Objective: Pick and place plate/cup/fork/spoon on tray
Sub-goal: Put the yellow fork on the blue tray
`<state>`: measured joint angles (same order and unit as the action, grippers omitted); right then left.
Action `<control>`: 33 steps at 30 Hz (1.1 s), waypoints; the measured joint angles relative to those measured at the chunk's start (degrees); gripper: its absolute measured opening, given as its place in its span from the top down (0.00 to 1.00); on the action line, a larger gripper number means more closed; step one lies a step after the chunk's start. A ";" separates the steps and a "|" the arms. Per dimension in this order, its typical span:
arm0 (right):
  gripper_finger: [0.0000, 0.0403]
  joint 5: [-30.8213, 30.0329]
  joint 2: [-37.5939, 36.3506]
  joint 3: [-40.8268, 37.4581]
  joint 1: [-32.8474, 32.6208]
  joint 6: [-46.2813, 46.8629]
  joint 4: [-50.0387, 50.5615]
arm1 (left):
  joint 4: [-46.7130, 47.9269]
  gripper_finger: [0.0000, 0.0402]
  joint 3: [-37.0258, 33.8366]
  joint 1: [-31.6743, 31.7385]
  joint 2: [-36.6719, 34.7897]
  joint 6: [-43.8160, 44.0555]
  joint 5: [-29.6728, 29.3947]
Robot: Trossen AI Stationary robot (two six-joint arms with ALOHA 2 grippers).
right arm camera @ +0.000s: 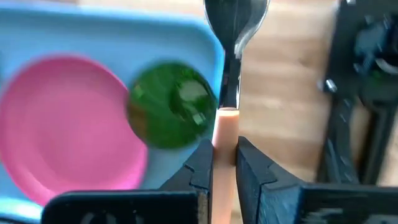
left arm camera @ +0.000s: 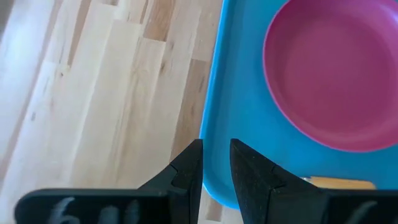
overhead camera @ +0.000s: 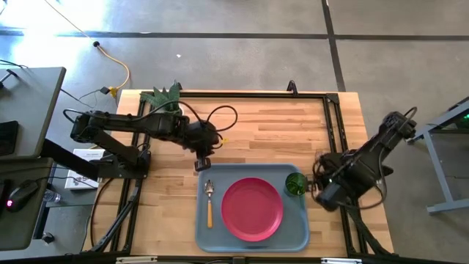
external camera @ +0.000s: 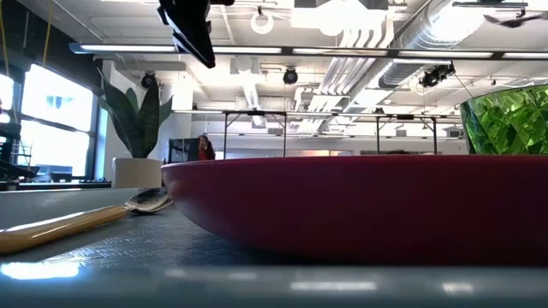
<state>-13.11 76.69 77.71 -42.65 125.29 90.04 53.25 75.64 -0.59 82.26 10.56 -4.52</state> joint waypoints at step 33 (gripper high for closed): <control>0.95 -13.51 -1.49 0.00 49.73 -55.80 -28.00 | 0.00 0.83 0.00 12.79 0.00 -2.75 -0.90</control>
<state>-26.62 75.20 77.71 7.08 69.49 62.04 53.25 75.64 12.19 82.26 7.80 -5.42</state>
